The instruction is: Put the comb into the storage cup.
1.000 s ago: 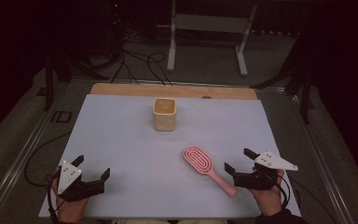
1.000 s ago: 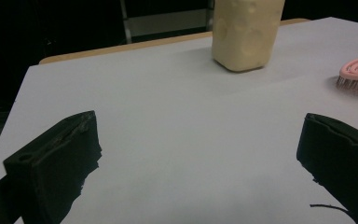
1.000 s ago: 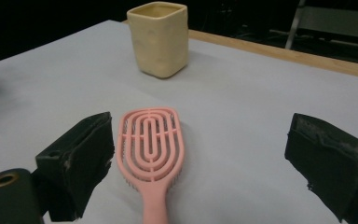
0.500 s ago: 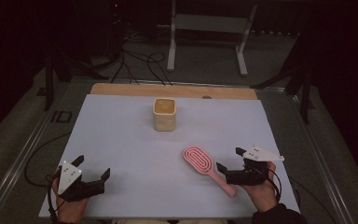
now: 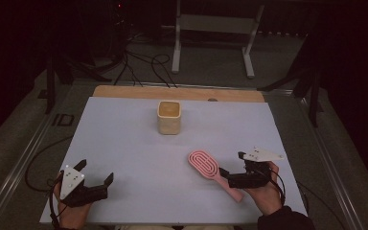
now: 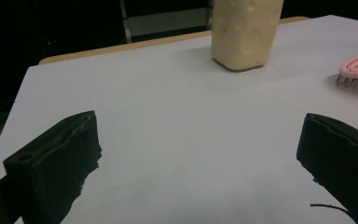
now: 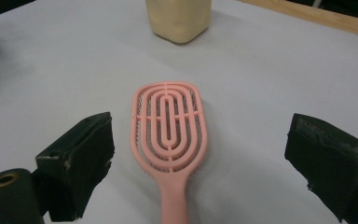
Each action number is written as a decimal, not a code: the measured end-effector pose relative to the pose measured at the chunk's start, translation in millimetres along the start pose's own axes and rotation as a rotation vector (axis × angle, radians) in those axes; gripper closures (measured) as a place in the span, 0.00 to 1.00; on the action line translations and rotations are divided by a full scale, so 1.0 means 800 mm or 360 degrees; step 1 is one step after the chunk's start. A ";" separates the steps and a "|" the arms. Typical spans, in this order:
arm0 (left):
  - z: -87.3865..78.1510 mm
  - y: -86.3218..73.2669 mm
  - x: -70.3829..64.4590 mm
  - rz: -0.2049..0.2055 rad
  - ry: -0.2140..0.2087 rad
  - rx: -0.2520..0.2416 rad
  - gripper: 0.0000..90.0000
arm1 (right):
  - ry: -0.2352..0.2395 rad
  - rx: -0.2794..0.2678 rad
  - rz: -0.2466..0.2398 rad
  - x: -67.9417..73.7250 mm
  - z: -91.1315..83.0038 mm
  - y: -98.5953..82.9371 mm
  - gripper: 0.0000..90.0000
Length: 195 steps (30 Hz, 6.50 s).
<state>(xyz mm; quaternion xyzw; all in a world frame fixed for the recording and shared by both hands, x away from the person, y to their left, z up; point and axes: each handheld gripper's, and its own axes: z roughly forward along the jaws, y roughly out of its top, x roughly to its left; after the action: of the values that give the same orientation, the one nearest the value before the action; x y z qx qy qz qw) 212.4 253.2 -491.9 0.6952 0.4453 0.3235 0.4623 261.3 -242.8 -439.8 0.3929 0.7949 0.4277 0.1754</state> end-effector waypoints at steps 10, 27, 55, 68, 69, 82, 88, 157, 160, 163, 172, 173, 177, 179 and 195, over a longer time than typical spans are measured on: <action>0.001 0.000 0.000 -0.0001 0.0000 0.0003 0.00 | 0.0012 0.0083 0.0002 0.001 0.007 0.001 0.09; 0.001 0.000 -0.001 0.0005 -0.0004 0.0010 0.00 | 0.0037 0.0234 -0.0025 0.006 0.023 0.005 0.09; 0.003 -0.001 -0.001 0.0008 -0.0009 0.0026 0.00 | 0.0125 0.0463 -0.0035 0.007 0.047 0.002 0.09; 0.003 -0.001 -0.002 0.0010 -0.0009 0.0031 0.00 | 0.0160 0.0559 -0.0051 0.008 0.059 -0.001 0.09; 0.003 -0.001 -0.002 0.0010 -0.0009 0.0031 0.00 | 0.0160 0.0559 -0.0051 0.008 0.059 -0.001 0.09; 0.004 -0.001 -0.002 0.0012 -0.0011 0.0041 0.00 | 0.0183 0.0675 -0.0078 0.012 0.072 -0.004 0.09; 0.004 -0.001 -0.002 0.0012 -0.0012 0.0043 0.00 | 0.0195 0.0720 -0.0068 0.011 0.078 -0.007 0.09; 0.008 -0.003 -0.004 0.0031 -0.0015 0.0080 0.00 | 0.0117 0.1085 -0.0201 0.012 0.111 -0.001 0.77; 0.008 -0.003 -0.004 0.0030 -0.0015 0.0081 0.00 | 0.0118 0.1066 -0.0199 0.012 0.109 -0.003 0.77; 0.008 -0.003 -0.004 0.0032 -0.0014 0.0082 0.00 | 0.0110 0.1038 -0.0187 0.012 0.108 -0.004 0.77; 0.008 -0.003 -0.005 0.0028 -0.0013 0.0085 0.00 | 0.0085 0.0927 -0.0143 0.010 0.102 -0.007 0.78; 0.009 -0.003 -0.004 0.0030 -0.0013 0.0088 0.00 | 0.0085 0.0910 -0.0138 0.010 0.100 -0.006 0.78; 0.009 -0.003 -0.005 0.0031 -0.0013 0.0091 0.00 | 0.0092 0.0830 -0.0127 0.010 0.094 -0.003 0.78; 0.009 -0.003 -0.005 0.0035 -0.0014 0.0095 0.00 | 0.0090 0.0787 -0.0127 0.011 0.092 -0.002 0.78; 0.012 -0.004 -0.007 0.0046 -0.0006 0.0123 0.00 | 0.0086 0.0313 -0.0074 0.008 0.070 0.012 0.78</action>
<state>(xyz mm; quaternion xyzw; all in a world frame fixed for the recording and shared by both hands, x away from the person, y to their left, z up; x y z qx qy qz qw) 217.1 245.6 -498.8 0.7195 0.4466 0.3115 0.4312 296.5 -204.3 -463.7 0.3780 0.8464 0.3540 0.1242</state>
